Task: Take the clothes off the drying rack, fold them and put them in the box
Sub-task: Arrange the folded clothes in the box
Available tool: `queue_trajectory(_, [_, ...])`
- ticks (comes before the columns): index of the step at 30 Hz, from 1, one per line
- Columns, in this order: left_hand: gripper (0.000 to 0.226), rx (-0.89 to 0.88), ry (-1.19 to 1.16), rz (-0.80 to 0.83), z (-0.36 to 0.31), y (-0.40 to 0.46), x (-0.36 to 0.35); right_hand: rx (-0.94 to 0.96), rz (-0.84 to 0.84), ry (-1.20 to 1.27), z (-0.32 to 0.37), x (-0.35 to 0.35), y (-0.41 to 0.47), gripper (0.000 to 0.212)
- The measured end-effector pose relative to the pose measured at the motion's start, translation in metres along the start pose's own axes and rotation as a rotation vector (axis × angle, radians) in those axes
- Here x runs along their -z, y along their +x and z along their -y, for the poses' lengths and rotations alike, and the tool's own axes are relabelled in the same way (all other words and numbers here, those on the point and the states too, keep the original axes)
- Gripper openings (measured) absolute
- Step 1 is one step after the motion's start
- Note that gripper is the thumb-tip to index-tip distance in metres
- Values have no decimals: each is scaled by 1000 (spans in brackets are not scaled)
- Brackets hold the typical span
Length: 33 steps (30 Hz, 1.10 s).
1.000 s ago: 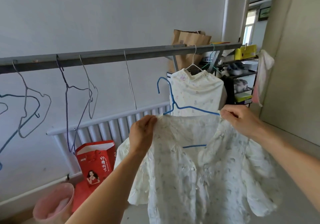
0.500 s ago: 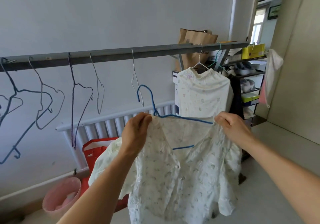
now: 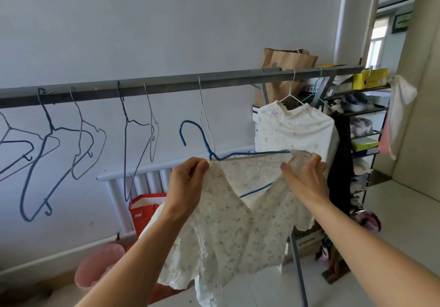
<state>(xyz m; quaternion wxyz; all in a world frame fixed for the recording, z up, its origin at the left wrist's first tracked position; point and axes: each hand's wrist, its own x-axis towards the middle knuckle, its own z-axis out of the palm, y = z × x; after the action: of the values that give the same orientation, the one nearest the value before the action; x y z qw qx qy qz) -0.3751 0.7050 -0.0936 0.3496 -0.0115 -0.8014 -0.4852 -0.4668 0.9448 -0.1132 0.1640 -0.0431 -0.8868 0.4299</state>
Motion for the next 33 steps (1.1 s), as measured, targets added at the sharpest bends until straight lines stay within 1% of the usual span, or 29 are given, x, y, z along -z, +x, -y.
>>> queue_trajectory(2, [24,-1,-2,2,-1,-1,2,17,-31,25,3,0,5,35])
queue_trajectory(3, [23,-1,1,1,0,-1,5,43,-40,56,4,1,7,27])
queue_trajectory(4, [23,1,11,-9,3,0,9,67,-26,104,3,2,10,26])
queue_trajectory(6, [22,2,75,-51,14,4,20,62,79,275,2,7,13,27])
queue_trajectory(8, [21,8,154,-83,27,10,33,-15,238,482,1,12,15,18])
queue_trajectory(10, [21,13,174,-95,33,12,39,-128,376,579,-1,13,16,3])
queue_trajectory(12, [21,19,195,-117,34,11,42,-249,460,718,-3,10,17,15])
queue_trajectory(14, [21,45,233,-166,38,12,46,-321,530,840,0,5,17,16])
queue_trajectory(16, [22,75,224,-230,44,14,55,-300,564,803,0,5,20,27])
queue_trajectory(18, [21,88,182,-257,49,14,66,-234,552,698,-3,5,22,31])
queue_trajectory(19, [20,92,166,-252,49,13,70,-220,560,685,-4,6,21,31])
queue_trajectory(22, [19,95,122,-241,47,9,74,-199,618,754,0,-3,18,30])
queue_trajectory(24, [20,89,105,-233,45,8,72,-120,594,742,6,-12,15,26])
queue_trajectory(26, [22,83,78,-231,44,8,70,-14,518,634,12,-21,12,23])
queue_trajectory(28, [22,77,65,-232,43,9,70,123,360,507,15,-28,12,27])
queue_trajectory(30, [22,63,76,-226,44,9,71,231,202,409,15,-33,13,36])
queue_trajectory(32, [21,54,86,-222,43,8,72,317,152,302,15,-36,13,39])
queue_trajectory(33, [20,57,91,-223,43,8,74,339,167,282,14,-38,14,40])
